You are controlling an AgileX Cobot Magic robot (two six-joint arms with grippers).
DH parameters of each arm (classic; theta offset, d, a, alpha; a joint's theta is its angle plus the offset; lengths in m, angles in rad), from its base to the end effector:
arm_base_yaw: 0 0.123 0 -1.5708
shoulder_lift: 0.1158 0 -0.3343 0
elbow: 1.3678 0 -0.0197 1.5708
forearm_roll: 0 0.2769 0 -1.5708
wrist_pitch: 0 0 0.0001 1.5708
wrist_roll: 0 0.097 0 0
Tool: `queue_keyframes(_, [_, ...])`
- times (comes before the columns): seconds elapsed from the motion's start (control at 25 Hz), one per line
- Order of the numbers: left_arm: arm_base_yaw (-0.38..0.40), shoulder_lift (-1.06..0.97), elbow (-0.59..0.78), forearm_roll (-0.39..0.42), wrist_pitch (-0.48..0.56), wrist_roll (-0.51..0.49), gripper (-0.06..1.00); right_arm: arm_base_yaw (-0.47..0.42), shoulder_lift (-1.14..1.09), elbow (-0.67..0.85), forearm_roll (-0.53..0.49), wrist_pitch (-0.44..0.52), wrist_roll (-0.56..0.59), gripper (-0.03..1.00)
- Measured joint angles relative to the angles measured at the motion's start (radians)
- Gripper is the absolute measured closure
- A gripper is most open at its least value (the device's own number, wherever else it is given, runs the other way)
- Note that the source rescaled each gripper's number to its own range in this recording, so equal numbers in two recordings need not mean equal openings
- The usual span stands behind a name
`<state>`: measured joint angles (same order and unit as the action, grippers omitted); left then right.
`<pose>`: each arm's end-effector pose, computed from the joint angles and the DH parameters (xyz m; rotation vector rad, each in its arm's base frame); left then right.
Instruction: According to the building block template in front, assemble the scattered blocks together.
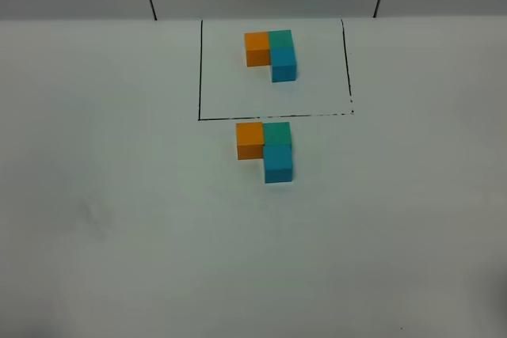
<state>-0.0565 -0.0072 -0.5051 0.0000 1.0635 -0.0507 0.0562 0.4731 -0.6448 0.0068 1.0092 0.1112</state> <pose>-0.0281 0.0016 0.2882 0.0059 2.0355 -0.0674 0.0554 0.0037 0.3324 0.0652 2.3220 0.0929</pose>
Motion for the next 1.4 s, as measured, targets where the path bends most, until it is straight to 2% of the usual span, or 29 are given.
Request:
queue_keyframes(0.2, [0.0,0.0,0.0,0.0,0.0,0.0,0.4,0.057,-0.234,0.039,0.0,0.08,0.007,-0.03])
queue_keyframes(0.32, [0.0,0.0,0.0,0.0,0.0,0.0,0.4,0.071,-0.357,0.066,0.0,0.075,0.008,-0.03])
queue_keyframes(0.48, [0.0,0.0,0.0,0.0,0.0,0.001,0.4,0.074,-0.462,0.116,0.006,0.024,0.004,-0.03])
queue_keyframes(1.12, [0.0,0.0,0.0,0.0,0.0,0.003,0.4,0.104,-0.481,0.149,-0.018,0.037,-0.012,-0.03])
queue_keyframes(1.4, [0.0,0.0,0.0,0.0,0.0,0.002,0.4,0.03,-0.481,0.149,-0.027,0.037,0.005,-0.02])
